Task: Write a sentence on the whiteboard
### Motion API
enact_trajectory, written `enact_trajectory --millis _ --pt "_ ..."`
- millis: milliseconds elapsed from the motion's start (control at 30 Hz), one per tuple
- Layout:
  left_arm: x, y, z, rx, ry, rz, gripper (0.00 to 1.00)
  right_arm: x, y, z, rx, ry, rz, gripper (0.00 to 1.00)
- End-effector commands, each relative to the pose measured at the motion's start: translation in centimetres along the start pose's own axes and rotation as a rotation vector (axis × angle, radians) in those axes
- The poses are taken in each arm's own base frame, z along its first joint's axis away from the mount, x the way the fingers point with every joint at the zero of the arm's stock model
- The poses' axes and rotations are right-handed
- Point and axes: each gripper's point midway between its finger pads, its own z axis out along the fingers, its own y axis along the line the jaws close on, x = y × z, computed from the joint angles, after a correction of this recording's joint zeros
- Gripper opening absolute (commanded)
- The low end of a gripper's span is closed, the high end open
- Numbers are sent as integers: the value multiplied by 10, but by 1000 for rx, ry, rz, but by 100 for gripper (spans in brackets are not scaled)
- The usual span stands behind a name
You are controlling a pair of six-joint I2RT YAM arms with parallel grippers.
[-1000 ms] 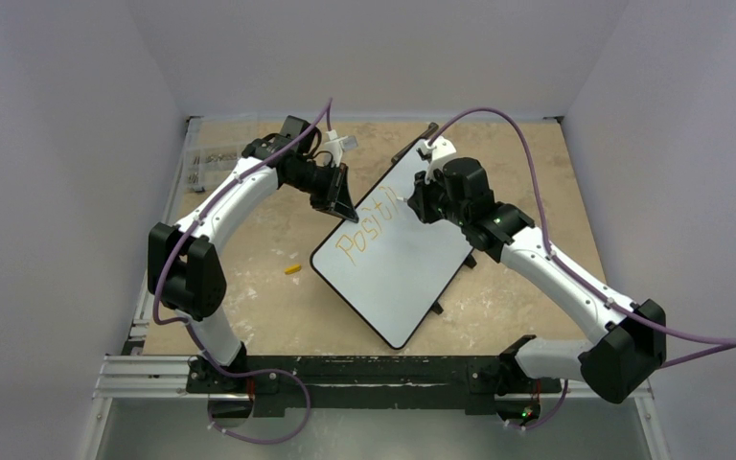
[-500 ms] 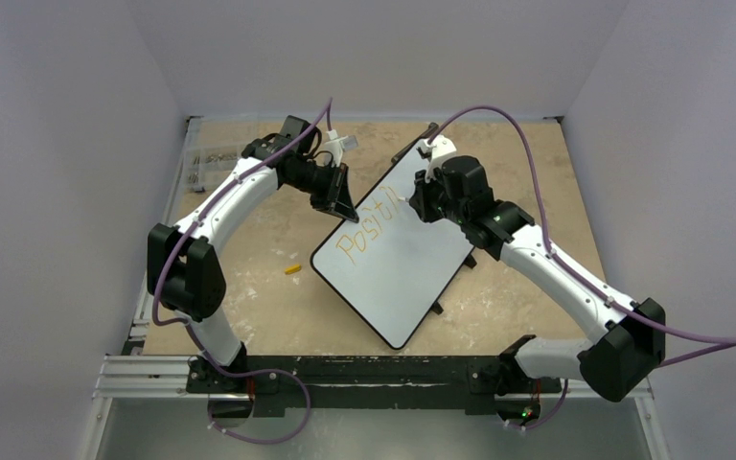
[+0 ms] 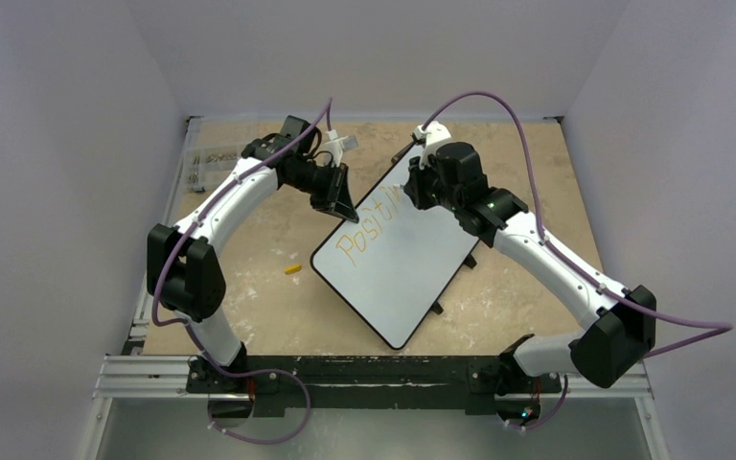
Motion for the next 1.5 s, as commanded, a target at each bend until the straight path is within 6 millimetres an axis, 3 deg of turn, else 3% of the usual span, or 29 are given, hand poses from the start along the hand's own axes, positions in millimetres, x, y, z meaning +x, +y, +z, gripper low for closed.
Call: enact_trajectory --millis 0,367,800,1467 --pt "3 -17 -8 12 -18 69 0 -29 -1 -3 10 -72 -16 0" --pt "2 -17 -9 13 -19 69 0 -51 -7 -26 46 -147 0 0" --pt "2 -17 -9 12 -21 71 0 -27 -16 -9 85 -93 15 0" --pt "2 -18 -9 13 -21 73 0 14 -17 -11 67 -2 15 0"
